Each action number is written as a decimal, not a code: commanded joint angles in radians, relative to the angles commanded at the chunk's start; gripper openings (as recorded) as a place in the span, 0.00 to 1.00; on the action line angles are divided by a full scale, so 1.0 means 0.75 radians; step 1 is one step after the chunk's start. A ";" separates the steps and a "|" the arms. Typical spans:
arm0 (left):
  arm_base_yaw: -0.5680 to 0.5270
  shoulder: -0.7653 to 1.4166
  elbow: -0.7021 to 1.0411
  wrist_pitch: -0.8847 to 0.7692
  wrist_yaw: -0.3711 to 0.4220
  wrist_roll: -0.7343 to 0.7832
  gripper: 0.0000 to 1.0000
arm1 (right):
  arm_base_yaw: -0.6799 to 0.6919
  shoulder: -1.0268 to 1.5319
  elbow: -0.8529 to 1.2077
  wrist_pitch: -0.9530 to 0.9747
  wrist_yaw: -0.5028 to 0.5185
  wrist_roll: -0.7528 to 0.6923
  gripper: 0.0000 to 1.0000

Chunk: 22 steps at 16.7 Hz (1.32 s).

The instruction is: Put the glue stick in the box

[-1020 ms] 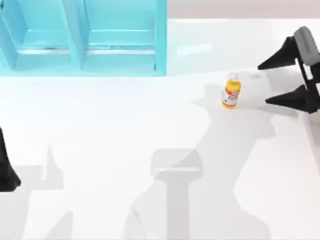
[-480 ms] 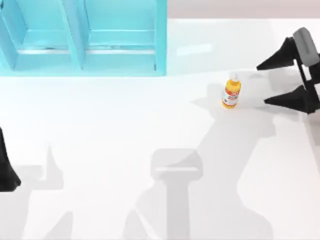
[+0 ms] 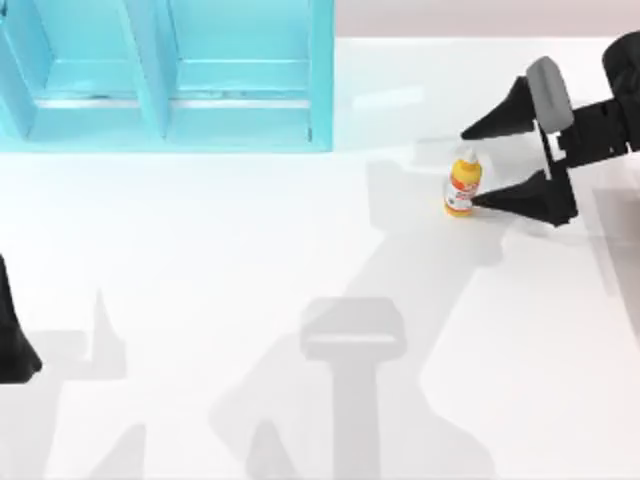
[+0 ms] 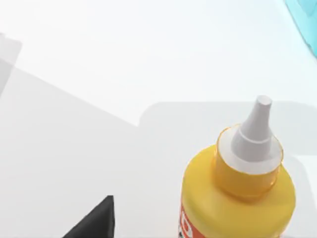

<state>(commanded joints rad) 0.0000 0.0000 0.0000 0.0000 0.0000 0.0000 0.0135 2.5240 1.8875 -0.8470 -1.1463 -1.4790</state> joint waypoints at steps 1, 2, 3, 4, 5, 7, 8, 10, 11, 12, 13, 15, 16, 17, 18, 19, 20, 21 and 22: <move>0.000 0.000 0.000 0.000 0.000 0.000 1.00 | 0.022 -0.002 -0.028 0.074 0.002 0.055 1.00; 0.000 0.000 0.000 0.000 0.000 0.000 1.00 | 0.043 -0.003 -0.055 0.145 0.005 0.104 1.00; 0.000 0.000 0.000 0.000 0.000 0.000 1.00 | 0.060 -0.002 -0.083 0.211 0.008 0.144 1.00; 0.000 0.000 0.000 0.000 0.000 0.000 1.00 | 0.074 0.000 -0.111 0.268 0.010 0.176 1.00; 0.000 0.000 0.000 0.000 0.000 0.000 1.00 | 0.084 0.001 -0.139 0.316 0.012 0.199 1.00; 0.000 0.000 0.000 0.000 0.000 0.000 1.00 | 0.091 0.000 -0.182 0.380 0.015 0.222 1.00; 0.000 0.000 0.000 0.000 0.000 0.000 1.00 | 0.092 -0.001 -0.193 0.396 0.016 0.226 1.00; 0.000 0.000 0.000 0.000 0.000 0.000 1.00 | 0.092 -0.002 -0.196 0.399 0.016 0.227 1.00; 0.000 0.000 0.000 0.000 0.000 0.000 1.00 | 0.092 -0.002 -0.196 0.399 0.016 0.227 1.00; 0.000 0.000 0.000 0.000 0.000 0.000 1.00 | 0.092 -0.002 -0.196 0.399 0.016 0.227 1.00; 0.000 0.000 0.000 0.000 0.000 0.000 1.00 | 0.092 -0.002 -0.196 0.399 0.016 0.227 0.92; 0.000 0.000 0.000 0.000 0.000 0.000 1.00 | 0.092 -0.002 -0.196 0.399 0.016 0.227 0.77; 0.000 0.000 0.000 0.000 0.000 0.000 1.00 | 0.092 -0.002 -0.196 0.399 0.016 0.227 0.70; 0.000 0.000 0.000 0.000 0.000 0.000 1.00 | 0.092 -0.002 -0.196 0.399 0.016 0.227 0.62; 0.000 0.000 0.000 0.000 0.000 0.000 1.00 | 0.092 -0.002 -0.196 0.399 0.016 0.227 0.55; 0.000 0.000 0.000 0.000 0.000 0.000 1.00 | 0.092 -0.002 -0.196 0.399 0.016 0.227 0.47; 0.000 0.000 0.000 0.000 0.000 0.000 1.00 | 0.092 -0.002 -0.196 0.399 0.016 0.227 0.40; 0.000 0.000 0.000 0.000 0.000 0.000 1.00 | 0.092 -0.002 -0.196 0.399 0.016 0.227 0.32; 0.000 0.000 0.000 0.000 0.000 0.000 1.00 | 0.092 -0.002 -0.196 0.399 0.016 0.227 0.25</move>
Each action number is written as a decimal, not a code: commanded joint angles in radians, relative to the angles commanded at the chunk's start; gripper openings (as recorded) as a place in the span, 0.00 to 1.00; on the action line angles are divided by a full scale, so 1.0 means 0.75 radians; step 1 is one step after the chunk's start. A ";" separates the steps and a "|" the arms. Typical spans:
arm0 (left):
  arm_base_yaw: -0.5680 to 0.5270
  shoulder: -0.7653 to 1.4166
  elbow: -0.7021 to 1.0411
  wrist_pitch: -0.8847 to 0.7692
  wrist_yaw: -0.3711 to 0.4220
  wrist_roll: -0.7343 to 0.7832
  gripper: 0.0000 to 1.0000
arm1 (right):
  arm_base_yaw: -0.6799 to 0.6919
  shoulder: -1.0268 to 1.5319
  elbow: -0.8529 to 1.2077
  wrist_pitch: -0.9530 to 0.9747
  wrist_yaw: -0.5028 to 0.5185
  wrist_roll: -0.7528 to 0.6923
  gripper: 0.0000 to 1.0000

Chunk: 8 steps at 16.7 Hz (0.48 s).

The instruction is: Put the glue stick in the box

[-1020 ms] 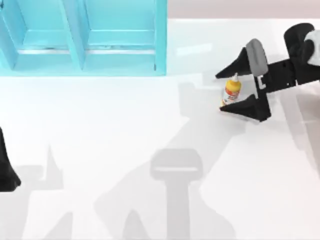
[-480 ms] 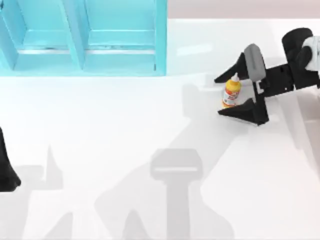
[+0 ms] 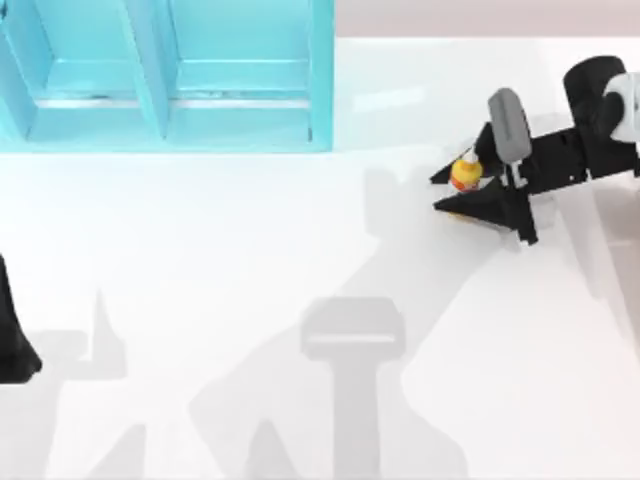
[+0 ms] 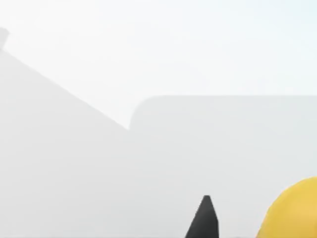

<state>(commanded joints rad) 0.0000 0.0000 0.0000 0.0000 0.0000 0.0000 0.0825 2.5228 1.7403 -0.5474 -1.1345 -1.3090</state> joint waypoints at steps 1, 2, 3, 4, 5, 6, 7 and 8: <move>0.000 0.000 0.000 0.000 0.000 0.000 1.00 | 0.000 0.000 0.000 0.000 0.000 0.000 0.17; 0.000 0.000 0.000 0.000 0.000 0.000 1.00 | 0.000 0.000 0.000 0.000 0.000 0.000 0.10; 0.000 0.000 0.000 0.000 0.000 0.000 1.00 | 0.000 0.000 0.000 0.000 0.000 0.000 0.02; 0.000 0.000 0.000 0.000 0.000 0.000 1.00 | 0.000 0.000 0.000 0.000 0.000 0.000 0.00; 0.000 0.000 0.000 0.000 0.000 0.000 1.00 | 0.000 0.000 0.000 0.000 0.000 0.000 0.00; 0.000 0.000 0.000 0.000 0.000 0.000 1.00 | 0.000 0.000 0.000 0.000 0.000 0.000 0.00; 0.000 0.000 0.000 0.000 0.000 0.000 1.00 | 0.000 0.000 0.000 0.000 0.000 0.000 0.00; 0.000 0.000 0.000 0.000 0.000 0.000 1.00 | 0.000 0.000 0.000 0.000 0.000 0.000 0.00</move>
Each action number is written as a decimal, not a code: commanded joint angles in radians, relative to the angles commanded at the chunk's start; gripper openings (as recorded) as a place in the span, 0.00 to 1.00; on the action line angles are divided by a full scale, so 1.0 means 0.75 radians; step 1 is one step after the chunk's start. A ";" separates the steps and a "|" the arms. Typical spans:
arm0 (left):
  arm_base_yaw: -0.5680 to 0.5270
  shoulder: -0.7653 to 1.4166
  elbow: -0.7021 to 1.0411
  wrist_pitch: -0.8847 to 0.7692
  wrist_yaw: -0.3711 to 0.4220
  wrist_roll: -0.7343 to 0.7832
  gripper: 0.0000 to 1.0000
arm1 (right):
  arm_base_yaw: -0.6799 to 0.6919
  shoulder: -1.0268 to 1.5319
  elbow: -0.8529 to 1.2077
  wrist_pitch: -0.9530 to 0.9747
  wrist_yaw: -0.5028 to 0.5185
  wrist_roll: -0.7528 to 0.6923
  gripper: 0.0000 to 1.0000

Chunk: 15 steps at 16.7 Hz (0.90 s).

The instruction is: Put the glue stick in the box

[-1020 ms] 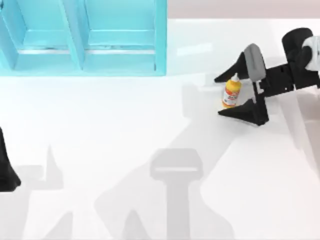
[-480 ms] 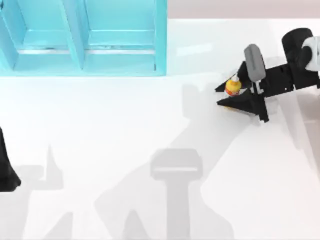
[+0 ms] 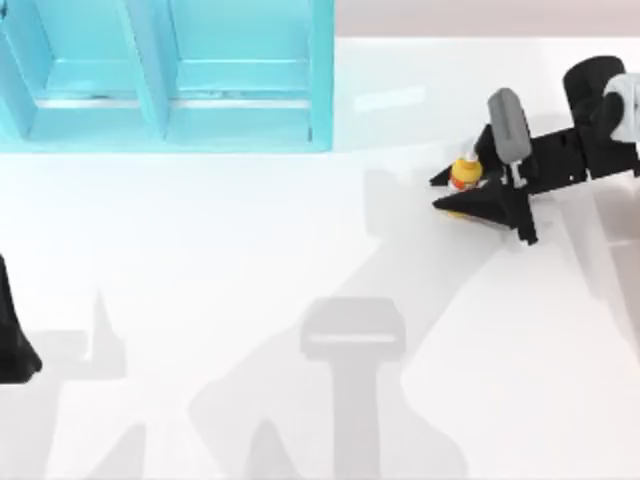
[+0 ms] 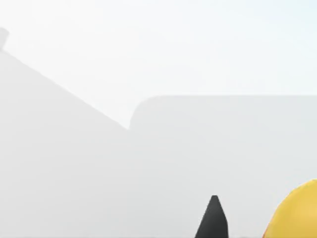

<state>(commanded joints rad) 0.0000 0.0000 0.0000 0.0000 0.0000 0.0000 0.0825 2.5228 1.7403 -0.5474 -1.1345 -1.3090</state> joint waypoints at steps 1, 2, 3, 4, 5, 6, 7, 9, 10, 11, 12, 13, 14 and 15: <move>0.000 0.000 0.000 0.000 0.000 0.000 1.00 | 0.000 0.000 0.000 0.000 0.000 0.000 0.00; 0.000 0.000 0.000 0.000 0.000 0.000 1.00 | 0.000 0.000 0.000 0.000 0.000 0.000 0.00; 0.000 0.000 0.000 0.000 0.000 0.000 1.00 | 0.000 0.000 0.000 0.000 0.000 0.000 0.00; 0.000 0.000 0.000 0.000 0.000 0.000 1.00 | -0.005 0.000 0.000 0.000 0.000 0.001 0.00; 0.000 0.000 0.000 0.000 0.000 0.000 1.00 | -0.006 -0.002 0.003 -0.003 -0.001 0.000 0.00; 0.000 0.000 0.000 0.000 0.000 0.000 1.00 | -0.006 -0.012 0.016 -0.020 -0.003 -0.002 0.00; 0.000 0.000 0.000 0.000 0.000 0.000 1.00 | -0.006 -0.029 0.028 -0.050 -0.003 -0.003 0.00; 0.000 0.000 0.000 0.000 0.000 0.000 1.00 | -0.005 -0.062 0.053 -0.117 -0.004 -0.003 0.00; 0.000 0.000 0.000 0.000 0.000 0.000 1.00 | -0.005 -0.078 0.065 -0.145 -0.005 -0.003 0.00; 0.000 0.000 0.000 0.000 0.000 0.000 1.00 | -0.006 -0.094 0.077 -0.175 -0.005 -0.003 0.00; 0.000 0.000 0.000 0.000 0.000 0.000 1.00 | -0.006 -0.110 0.088 -0.205 -0.005 -0.003 0.00; 0.000 0.000 0.000 0.000 0.000 0.000 1.00 | -0.006 -0.127 0.100 -0.232 -0.005 -0.003 0.00; 0.000 0.000 0.000 0.000 0.000 0.000 1.00 | -0.006 -0.142 0.113 -0.260 -0.005 -0.004 0.00; 0.000 0.000 0.000 0.000 0.000 0.000 1.00 | -0.006 -0.158 0.124 -0.299 -0.005 -0.004 0.00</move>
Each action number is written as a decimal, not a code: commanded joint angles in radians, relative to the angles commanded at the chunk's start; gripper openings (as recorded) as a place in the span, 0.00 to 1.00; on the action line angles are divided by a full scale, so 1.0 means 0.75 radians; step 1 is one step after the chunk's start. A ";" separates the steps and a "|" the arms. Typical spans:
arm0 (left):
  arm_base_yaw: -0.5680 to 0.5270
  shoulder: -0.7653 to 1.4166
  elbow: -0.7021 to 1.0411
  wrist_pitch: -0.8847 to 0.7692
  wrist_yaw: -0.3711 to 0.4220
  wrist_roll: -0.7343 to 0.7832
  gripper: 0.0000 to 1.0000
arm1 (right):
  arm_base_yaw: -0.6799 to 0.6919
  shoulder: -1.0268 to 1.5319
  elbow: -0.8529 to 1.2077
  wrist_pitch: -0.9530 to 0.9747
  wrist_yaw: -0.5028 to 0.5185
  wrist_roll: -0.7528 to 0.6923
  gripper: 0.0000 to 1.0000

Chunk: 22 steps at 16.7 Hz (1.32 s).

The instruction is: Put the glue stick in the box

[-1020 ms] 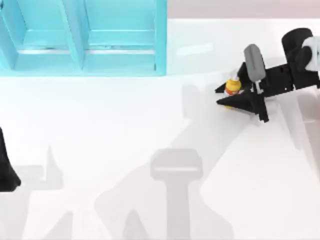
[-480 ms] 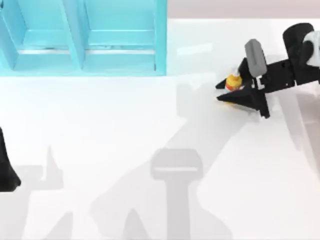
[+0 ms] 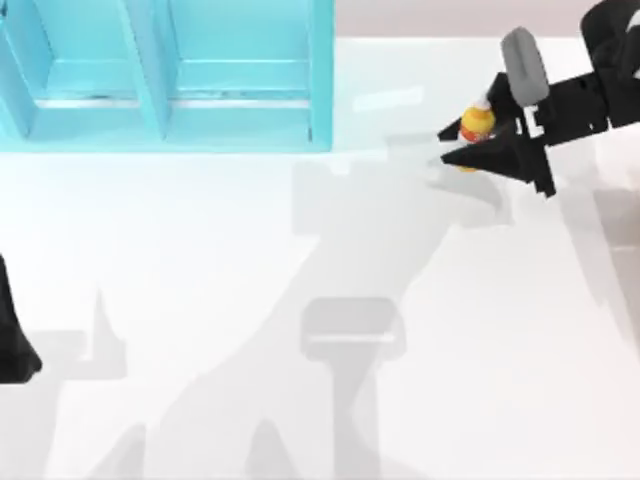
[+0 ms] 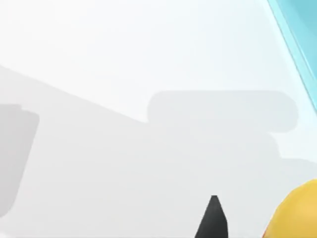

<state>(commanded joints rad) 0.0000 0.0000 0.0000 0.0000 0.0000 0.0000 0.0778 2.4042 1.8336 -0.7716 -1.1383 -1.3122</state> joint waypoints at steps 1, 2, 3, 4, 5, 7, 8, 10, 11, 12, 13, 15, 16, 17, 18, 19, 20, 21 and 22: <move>0.000 0.000 0.000 0.000 0.000 0.000 1.00 | 0.000 -0.020 0.013 -0.041 0.000 0.000 0.00; 0.000 0.000 0.000 0.000 0.000 0.000 1.00 | 0.000 -0.043 0.027 -0.071 0.000 -0.001 0.00; 0.000 0.000 0.000 0.000 0.000 0.000 1.00 | 0.000 -0.058 0.038 -0.087 0.001 0.000 0.00; 0.000 0.000 0.000 0.000 0.000 0.000 1.00 | 0.000 -0.061 0.040 -0.090 0.002 0.000 0.00; 0.000 0.000 0.000 0.000 0.000 0.000 1.00 | 0.000 -0.061 0.040 -0.090 0.002 0.000 0.00; 0.000 0.000 0.000 0.000 0.000 0.000 1.00 | 0.001 -0.056 0.037 -0.086 0.001 0.001 0.00; 0.000 0.000 0.000 0.000 0.000 0.000 1.00 | -0.001 -0.057 0.036 -0.086 0.001 -0.001 0.00; 0.000 0.000 0.000 0.000 0.000 0.000 1.00 | -0.044 -0.086 0.015 -0.112 -0.004 -0.037 0.00; 0.000 0.000 0.000 0.000 0.000 0.000 1.00 | -0.085 -0.104 -0.008 -0.136 -0.005 -0.072 0.00; 0.000 0.000 0.000 0.000 0.000 0.000 1.00 | -0.139 -0.124 -0.040 -0.166 -0.004 -0.118 0.00; 0.000 0.000 0.000 0.000 0.000 0.000 1.00 | -0.205 -0.145 -0.076 -0.200 -0.001 -0.171 0.00; 0.000 0.000 0.000 0.000 0.000 0.000 1.00 | -0.369 -0.198 -0.151 -0.278 0.008 -0.297 0.00; 0.000 0.000 0.000 0.000 0.000 0.000 1.00 | -0.460 -0.220 -0.190 -0.315 0.011 -0.358 0.00; 0.000 0.000 0.000 0.000 0.000 0.000 1.00 | -0.540 -0.240 -0.232 -0.346 0.011 -0.410 0.00; 0.000 0.000 0.000 0.000 0.000 0.000 1.00 | -0.612 -0.263 -0.271 -0.378 0.010 -0.451 0.00; 0.000 0.000 0.000 0.000 0.000 0.000 1.00 | -0.683 -0.285 -0.304 -0.411 0.011 -0.482 0.00; 0.000 0.000 0.000 0.000 0.000 0.000 1.00 | -0.761 -0.300 -0.332 -0.441 0.015 -0.517 0.00; 0.000 0.000 0.000 0.000 0.000 0.000 1.00 | -0.848 -0.314 -0.362 -0.465 0.022 -0.563 0.00; 0.000 0.000 0.000 0.000 0.000 0.000 1.00 | -0.945 -0.333 -0.400 -0.490 0.029 -0.621 0.00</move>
<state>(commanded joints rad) 0.0000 0.0000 0.0000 0.0000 0.0000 0.0000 -0.6312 2.1547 1.5334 -1.1394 -1.1166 -1.7777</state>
